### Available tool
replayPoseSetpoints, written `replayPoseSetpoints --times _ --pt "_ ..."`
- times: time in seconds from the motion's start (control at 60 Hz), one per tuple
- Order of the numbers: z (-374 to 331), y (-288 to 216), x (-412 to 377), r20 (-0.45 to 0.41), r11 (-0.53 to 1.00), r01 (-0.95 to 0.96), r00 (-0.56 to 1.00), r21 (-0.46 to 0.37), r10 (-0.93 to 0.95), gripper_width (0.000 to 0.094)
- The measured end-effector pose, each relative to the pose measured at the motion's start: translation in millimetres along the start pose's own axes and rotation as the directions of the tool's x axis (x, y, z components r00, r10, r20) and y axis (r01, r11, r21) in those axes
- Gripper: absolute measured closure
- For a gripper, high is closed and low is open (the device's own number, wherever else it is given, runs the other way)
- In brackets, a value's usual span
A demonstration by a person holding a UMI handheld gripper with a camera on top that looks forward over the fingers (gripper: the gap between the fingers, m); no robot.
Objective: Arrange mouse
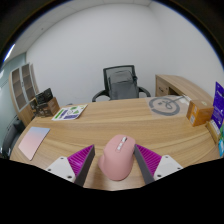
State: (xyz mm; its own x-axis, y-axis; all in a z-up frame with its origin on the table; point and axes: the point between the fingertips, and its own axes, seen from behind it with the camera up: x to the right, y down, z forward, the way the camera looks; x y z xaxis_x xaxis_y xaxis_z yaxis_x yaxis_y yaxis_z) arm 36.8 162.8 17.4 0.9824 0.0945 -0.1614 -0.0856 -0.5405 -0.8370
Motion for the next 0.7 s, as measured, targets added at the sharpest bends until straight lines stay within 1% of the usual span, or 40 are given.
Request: replayPoseSetpoints --times 0.183,0.25,0.283,0.3,0.317,0.333,0.5,0.517,0.567,0.633,0.7 --pt "26 -10 -16 0.038 0.999 0.030 0.999 -0.012 -0.030 0.0105" --pt "31 -12 -18 0.042 0.999 0.043 0.998 -0.013 -0.043 0.0126" --pt "34 -11 -17 0.036 0.998 0.053 0.998 -0.017 -0.053 0.0166" --pt "35 -10 -15 0.031 0.998 0.060 0.998 -0.020 -0.059 0.0201" --pt "36 -10 -13 0.022 0.997 0.068 0.997 -0.021 -0.068 0.0248" --pt "37 -9 -10 0.009 0.997 0.077 0.997 -0.024 -0.077 0.0358" --pt "39 -8 -5 -0.019 0.991 0.132 0.991 -0.002 -0.132 0.0413" --pt "39 -8 -5 -0.022 0.991 0.133 0.991 -0.002 -0.133 0.0428" --pt "39 -7 -4 -0.037 0.992 0.123 0.992 -0.011 -0.123 0.0449" --pt "39 -7 -3 -0.060 0.994 0.101 0.993 -0.034 -0.103 0.0503" --pt "40 -8 -3 -0.090 0.996 0.078 0.993 -0.041 -0.081 0.0521"
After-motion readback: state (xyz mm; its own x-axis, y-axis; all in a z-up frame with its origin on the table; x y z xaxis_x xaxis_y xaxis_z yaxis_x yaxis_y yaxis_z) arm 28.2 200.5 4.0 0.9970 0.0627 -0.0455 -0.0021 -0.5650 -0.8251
